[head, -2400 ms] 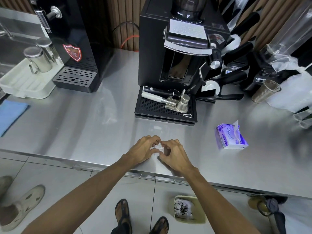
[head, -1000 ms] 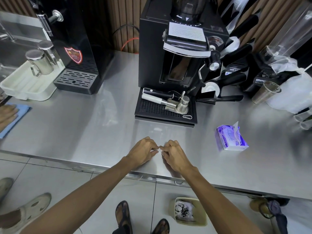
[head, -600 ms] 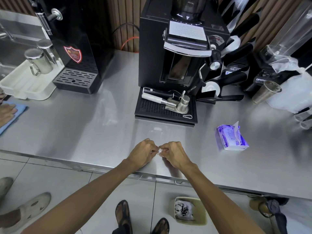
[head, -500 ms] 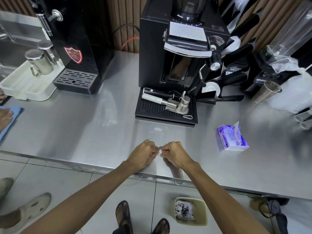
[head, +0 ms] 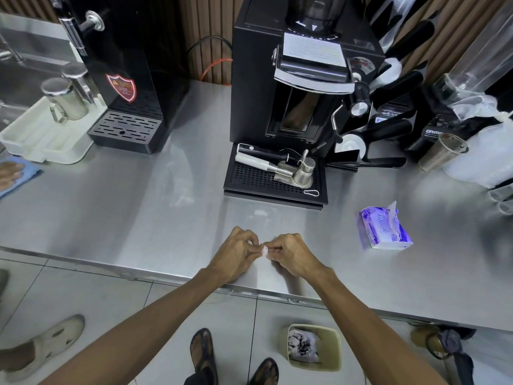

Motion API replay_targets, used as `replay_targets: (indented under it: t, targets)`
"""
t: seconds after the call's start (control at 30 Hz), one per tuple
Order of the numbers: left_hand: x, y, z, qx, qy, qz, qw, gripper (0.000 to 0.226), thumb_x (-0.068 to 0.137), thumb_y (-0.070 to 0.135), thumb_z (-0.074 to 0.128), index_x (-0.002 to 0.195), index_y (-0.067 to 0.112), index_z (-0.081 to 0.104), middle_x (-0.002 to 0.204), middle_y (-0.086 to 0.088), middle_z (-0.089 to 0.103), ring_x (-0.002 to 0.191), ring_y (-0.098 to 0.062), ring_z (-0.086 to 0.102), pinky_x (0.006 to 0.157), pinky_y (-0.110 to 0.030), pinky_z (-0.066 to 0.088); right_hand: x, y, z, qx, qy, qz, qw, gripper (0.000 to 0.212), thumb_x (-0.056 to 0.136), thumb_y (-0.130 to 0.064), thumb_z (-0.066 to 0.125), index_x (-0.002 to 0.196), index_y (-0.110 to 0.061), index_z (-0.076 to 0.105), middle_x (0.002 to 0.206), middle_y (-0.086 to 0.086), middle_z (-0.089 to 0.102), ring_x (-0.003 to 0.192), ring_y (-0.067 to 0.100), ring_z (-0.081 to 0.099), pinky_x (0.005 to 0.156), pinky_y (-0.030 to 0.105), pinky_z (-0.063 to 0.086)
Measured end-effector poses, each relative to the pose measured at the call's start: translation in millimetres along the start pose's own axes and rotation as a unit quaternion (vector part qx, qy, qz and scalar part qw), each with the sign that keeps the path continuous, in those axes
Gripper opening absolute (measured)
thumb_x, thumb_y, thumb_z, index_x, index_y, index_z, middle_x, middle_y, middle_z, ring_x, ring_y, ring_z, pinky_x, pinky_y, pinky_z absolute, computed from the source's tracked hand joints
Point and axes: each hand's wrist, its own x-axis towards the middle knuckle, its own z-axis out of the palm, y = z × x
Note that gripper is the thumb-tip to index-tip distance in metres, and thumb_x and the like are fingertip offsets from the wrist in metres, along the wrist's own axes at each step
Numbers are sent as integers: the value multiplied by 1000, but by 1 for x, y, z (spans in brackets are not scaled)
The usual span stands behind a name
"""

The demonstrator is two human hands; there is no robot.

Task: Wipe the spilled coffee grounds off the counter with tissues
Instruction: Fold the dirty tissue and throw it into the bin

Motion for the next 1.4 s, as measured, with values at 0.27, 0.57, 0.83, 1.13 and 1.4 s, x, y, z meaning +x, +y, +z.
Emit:
replay_targets:
  t: [0.27, 0.57, 0.83, 1.13, 1.4]
  targets:
    - [2, 1, -6, 43, 29, 39, 998, 25, 82, 38, 75, 96, 18, 79, 91, 12, 67, 92, -5, 48, 78, -16, 47, -4, 4, 5, 7, 60, 11, 998, 23, 81, -17, 77, 104, -16, 75, 82, -3, 69, 69, 5, 62, 70, 16, 49]
    - [8, 1, -3, 14, 13, 23, 1000, 26, 82, 35, 75, 93, 12, 76, 94, 4, 60, 93, -4, 53, 86, -22, 50, -1, 2, 7, -95, 82, -72, 989, 23, 85, -22, 70, 107, -22, 72, 88, 0, 66, 84, 13, 54, 81, 25, 46]
    - [12, 0, -10, 49, -40, 46, 997, 20, 90, 33, 65, 97, 18, 77, 88, 9, 70, 89, -13, 51, 78, -24, 48, -2, 3, 12, -152, 79, -66, 983, 29, 93, -25, 61, 120, -18, 68, 109, 3, 63, 104, 18, 54, 90, 29, 48]
    - [12, 7, -15, -17, -57, -40, 997, 28, 88, 20, 69, 94, 26, 42, 94, 7, 55, 80, 16, 53, 71, -6, 39, -10, -2, 23, -190, 110, -48, 974, 27, 96, -25, 55, 118, -14, 67, 112, 6, 63, 106, 20, 54, 86, 31, 51]
    - [15, 5, -13, -19, -70, -10, 997, 36, 86, 15, 64, 87, 34, 34, 85, 18, 47, 76, -4, 52, 69, -23, 46, -15, -6, 33, -194, 128, -12, 972, 28, 98, -21, 48, 118, -11, 65, 115, 6, 61, 107, 20, 52, 85, 29, 50]
